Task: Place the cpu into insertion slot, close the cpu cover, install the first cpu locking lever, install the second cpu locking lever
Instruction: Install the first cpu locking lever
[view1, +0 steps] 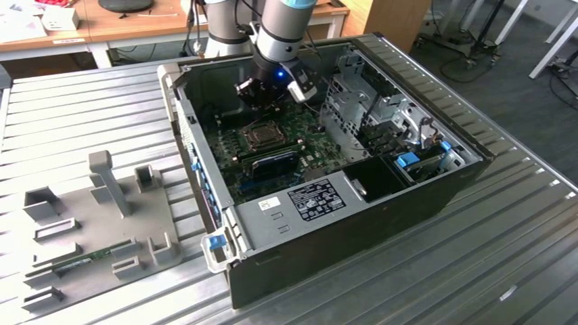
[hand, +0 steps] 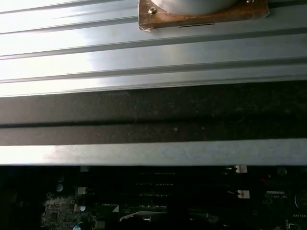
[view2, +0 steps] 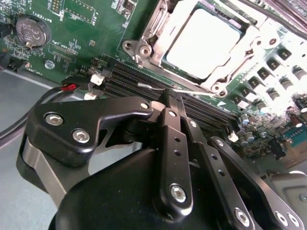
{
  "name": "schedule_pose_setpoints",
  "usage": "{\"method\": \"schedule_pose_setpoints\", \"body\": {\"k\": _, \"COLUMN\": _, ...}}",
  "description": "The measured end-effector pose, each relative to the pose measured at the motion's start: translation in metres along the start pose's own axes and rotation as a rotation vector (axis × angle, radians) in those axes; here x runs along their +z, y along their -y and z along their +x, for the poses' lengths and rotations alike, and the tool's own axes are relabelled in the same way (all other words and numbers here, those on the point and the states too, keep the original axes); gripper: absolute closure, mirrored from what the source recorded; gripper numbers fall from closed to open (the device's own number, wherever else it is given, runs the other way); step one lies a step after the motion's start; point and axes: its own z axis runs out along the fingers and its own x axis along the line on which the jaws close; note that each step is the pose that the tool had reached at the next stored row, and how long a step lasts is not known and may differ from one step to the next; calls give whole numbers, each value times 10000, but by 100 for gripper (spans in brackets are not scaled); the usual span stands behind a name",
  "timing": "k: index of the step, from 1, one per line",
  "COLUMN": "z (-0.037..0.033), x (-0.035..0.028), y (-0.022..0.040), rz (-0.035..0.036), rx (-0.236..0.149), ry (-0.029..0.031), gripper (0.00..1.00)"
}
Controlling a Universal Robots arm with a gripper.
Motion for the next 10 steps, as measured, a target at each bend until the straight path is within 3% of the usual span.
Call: {"method": "schedule_pose_setpoints", "body": {"k": 10, "z": -23, "x": 47, "y": 10, "rz": 6, "rx": 2, "ry": 1, "gripper": 90}}
